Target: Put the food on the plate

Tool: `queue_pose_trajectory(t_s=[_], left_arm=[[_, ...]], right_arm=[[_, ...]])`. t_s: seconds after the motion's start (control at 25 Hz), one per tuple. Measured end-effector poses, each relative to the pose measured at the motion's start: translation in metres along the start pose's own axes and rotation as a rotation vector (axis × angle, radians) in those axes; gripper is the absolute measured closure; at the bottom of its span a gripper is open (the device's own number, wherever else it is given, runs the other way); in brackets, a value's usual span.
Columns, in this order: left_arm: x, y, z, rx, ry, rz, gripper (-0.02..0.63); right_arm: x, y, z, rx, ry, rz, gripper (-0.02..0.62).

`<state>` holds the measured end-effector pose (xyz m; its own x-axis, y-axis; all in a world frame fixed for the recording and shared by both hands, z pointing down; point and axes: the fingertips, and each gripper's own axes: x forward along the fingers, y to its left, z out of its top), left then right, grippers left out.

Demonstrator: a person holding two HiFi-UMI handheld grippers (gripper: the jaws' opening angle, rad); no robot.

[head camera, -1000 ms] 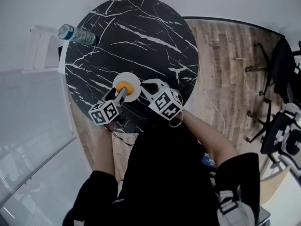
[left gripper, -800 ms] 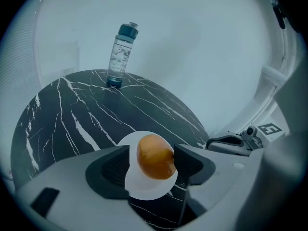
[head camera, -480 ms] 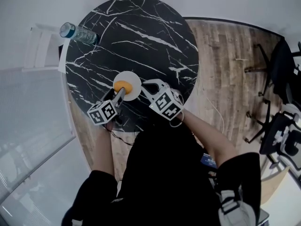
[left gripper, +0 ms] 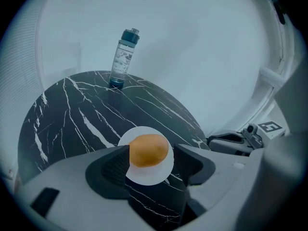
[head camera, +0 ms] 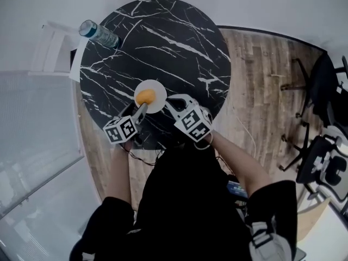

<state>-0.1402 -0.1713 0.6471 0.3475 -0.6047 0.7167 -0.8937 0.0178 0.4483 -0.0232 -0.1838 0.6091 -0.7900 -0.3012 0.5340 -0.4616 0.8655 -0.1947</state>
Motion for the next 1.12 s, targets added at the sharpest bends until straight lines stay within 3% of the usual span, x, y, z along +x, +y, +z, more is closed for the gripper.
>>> queue_pose_trajectory(t_s=[0.36,0.64,0.84,0.96,1.12], left_arm=[[-0.061,0.012,-0.003,0.048,-0.101,0.058,0.337],[-0.107,-0.001,-0.001,0.111,-0.187,0.047,0.363],[-0.151,-0.008,0.012,0.214,-0.279,0.071,0.476],[-0.179,-0.011,0.025,0.274,-0.358,0.087,0.587],[-0.215,-0.017,0.031,0.352,-0.455,0.091,0.606]], right_arm=[[-0.009,0.039,0.035,0.001,-0.098,-0.084,0.597],[-0.030,0.075,0.071,0.024,-0.183,-0.159,0.597],[-0.041,0.106,0.100,-0.027,-0.251,-0.233,0.598],[-0.044,0.125,0.115,-0.091,-0.275,-0.270,0.598],[-0.061,0.145,0.138,-0.113,-0.347,-0.317,0.598]])
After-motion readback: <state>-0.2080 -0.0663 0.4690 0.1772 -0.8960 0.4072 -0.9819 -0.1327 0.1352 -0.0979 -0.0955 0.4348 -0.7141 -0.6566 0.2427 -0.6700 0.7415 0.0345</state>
